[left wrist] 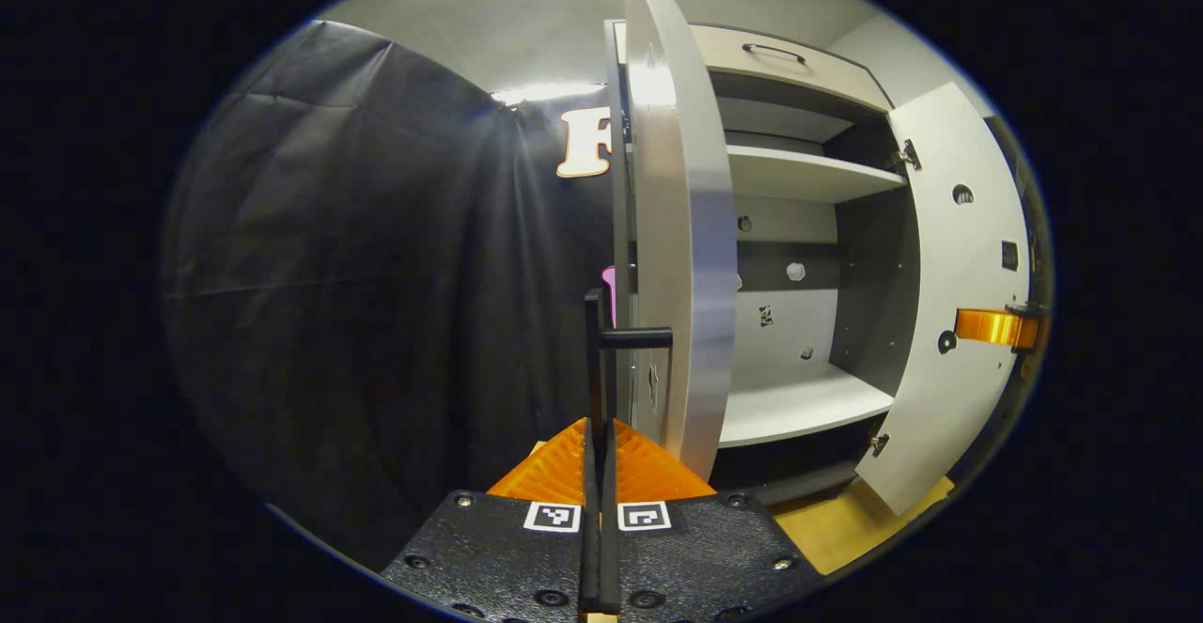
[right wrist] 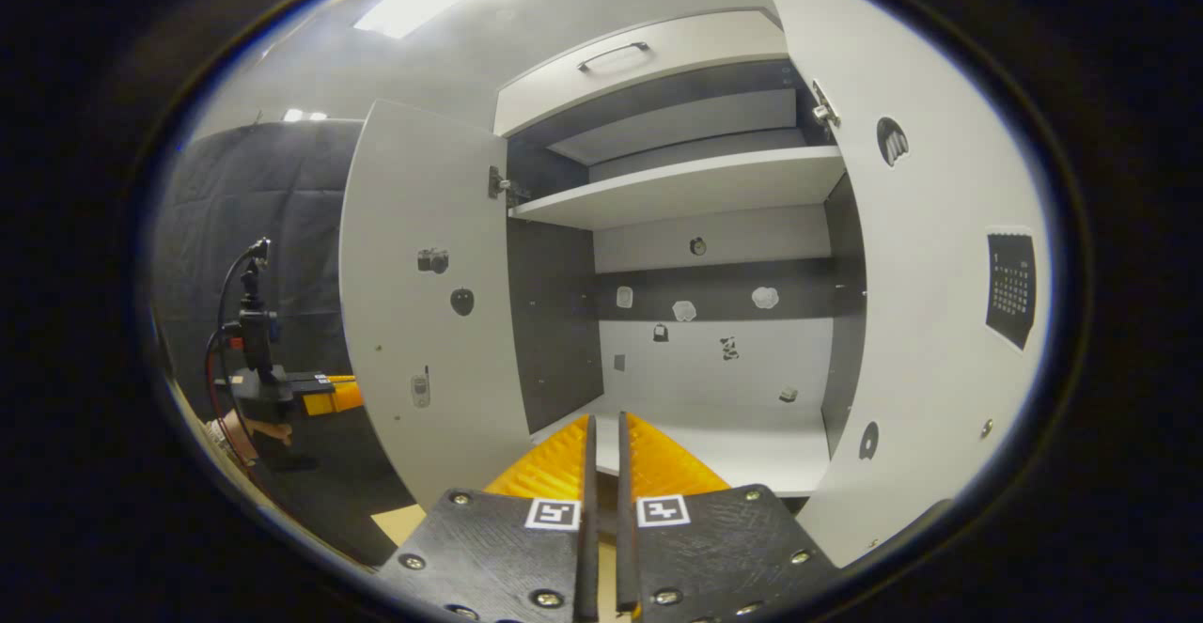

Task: Open the right door of the double-door shoe cabinet with the right hand, and open the left door with the left hand.

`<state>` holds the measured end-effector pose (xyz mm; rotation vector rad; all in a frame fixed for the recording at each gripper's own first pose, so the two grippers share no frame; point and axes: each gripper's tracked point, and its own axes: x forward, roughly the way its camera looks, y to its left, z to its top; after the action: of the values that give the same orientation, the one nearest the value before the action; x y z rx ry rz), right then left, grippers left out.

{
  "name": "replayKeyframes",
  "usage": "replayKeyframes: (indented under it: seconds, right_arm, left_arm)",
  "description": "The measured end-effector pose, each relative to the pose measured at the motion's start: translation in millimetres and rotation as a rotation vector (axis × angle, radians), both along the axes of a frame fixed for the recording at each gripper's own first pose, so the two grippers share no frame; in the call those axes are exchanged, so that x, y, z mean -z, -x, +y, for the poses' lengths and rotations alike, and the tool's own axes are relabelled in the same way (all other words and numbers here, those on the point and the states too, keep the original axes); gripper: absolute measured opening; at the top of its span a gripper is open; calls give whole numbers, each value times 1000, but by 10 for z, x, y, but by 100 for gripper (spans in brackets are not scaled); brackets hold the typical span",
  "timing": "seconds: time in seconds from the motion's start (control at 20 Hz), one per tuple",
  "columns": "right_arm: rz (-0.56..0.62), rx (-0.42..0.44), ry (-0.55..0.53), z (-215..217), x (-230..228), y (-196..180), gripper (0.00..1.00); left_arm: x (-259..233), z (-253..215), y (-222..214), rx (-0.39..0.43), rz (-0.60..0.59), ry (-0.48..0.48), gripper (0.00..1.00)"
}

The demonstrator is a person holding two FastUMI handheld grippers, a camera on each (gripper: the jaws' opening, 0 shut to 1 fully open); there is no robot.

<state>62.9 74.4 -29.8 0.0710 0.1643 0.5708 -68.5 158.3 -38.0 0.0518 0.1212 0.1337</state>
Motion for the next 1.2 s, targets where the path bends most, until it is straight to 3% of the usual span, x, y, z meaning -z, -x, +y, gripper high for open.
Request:
replayKeyframes:
  seconds: [0.45,0.75,1.0,1.2]
  right_arm:
    - [3,29,-4,-106,16,-13,8]
    - [-10,158,36,-311,65,-201,7]
    - [-44,258,83,-333,64,-301,8]
    - [-79,300,81,-224,-48,-271,7]
  left_arm:
    - [-23,96,78,-37,-3,-14,1]
    - [-358,138,511,-75,-52,-41,0]
    - [-565,-226,551,-23,-81,-23,1]
    - [-631,-655,427,81,-104,-16,0]
